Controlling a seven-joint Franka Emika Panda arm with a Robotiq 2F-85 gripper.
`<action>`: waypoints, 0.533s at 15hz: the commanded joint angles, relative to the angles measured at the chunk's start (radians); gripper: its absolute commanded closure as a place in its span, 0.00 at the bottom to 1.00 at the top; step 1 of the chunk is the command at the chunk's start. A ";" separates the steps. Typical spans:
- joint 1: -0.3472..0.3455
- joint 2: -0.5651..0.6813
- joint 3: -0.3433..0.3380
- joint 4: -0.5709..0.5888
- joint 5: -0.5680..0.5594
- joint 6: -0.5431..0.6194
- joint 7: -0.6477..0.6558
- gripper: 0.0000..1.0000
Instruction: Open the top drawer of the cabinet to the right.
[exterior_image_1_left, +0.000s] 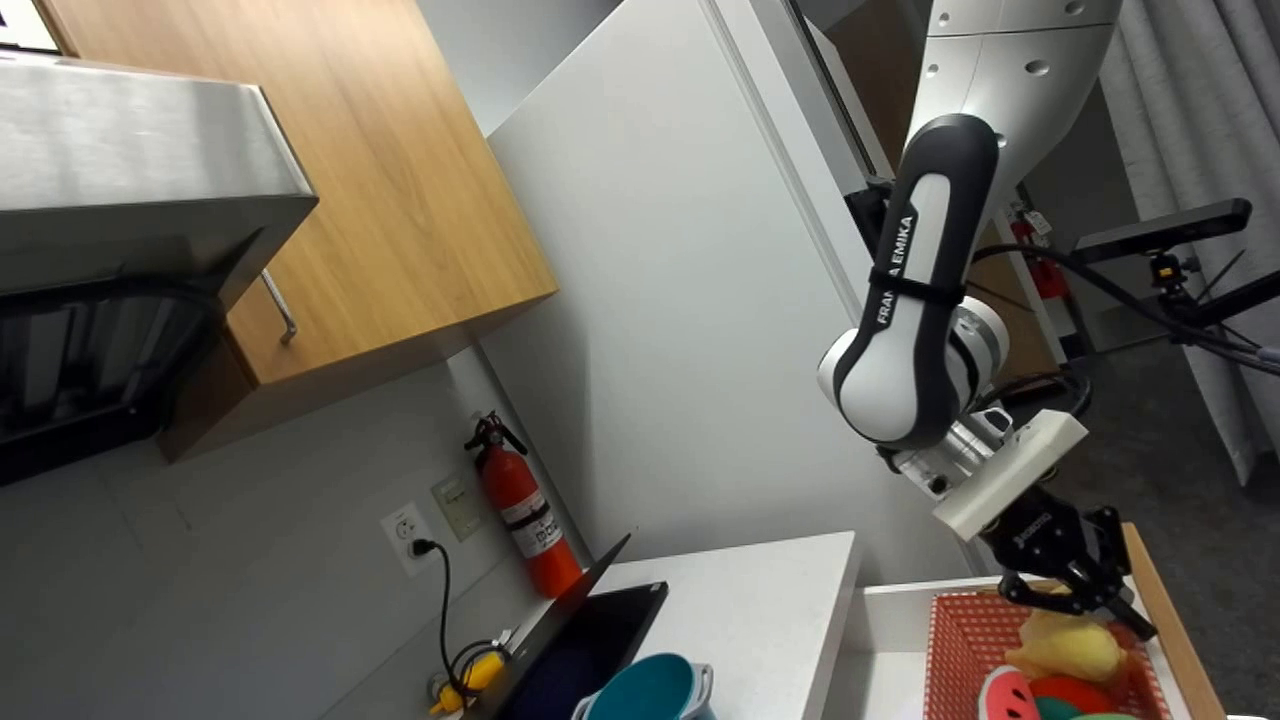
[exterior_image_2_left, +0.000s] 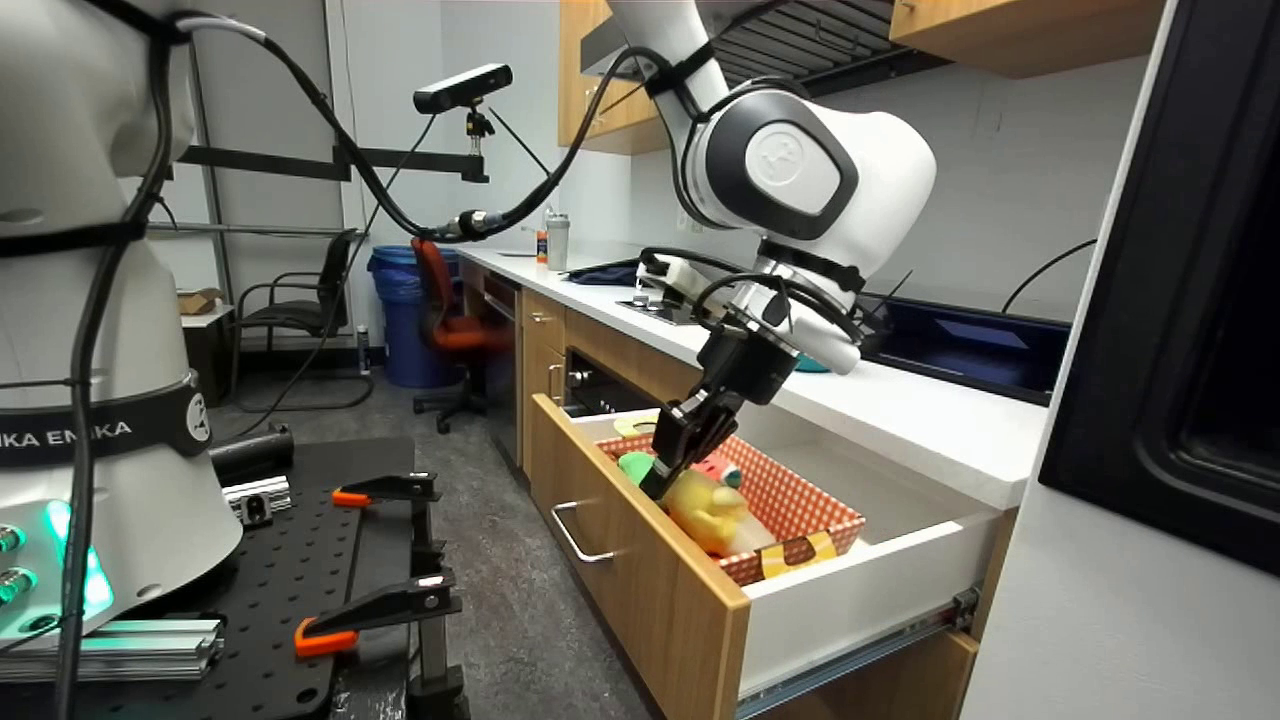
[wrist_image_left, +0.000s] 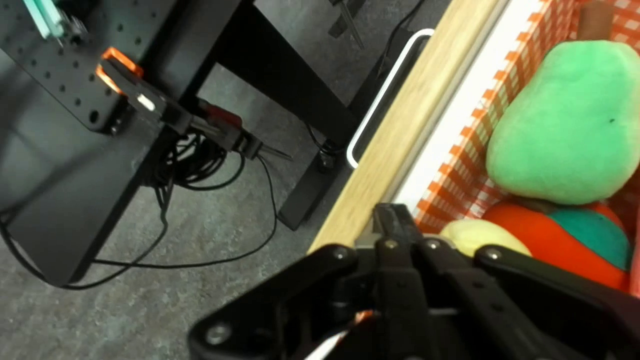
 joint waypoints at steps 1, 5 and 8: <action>0.007 -0.008 -0.006 0.027 0.043 -0.129 0.078 1.00; 0.002 -0.005 -0.003 0.042 0.087 -0.201 0.129 1.00; 0.005 -0.008 -0.005 0.036 0.077 -0.166 0.127 1.00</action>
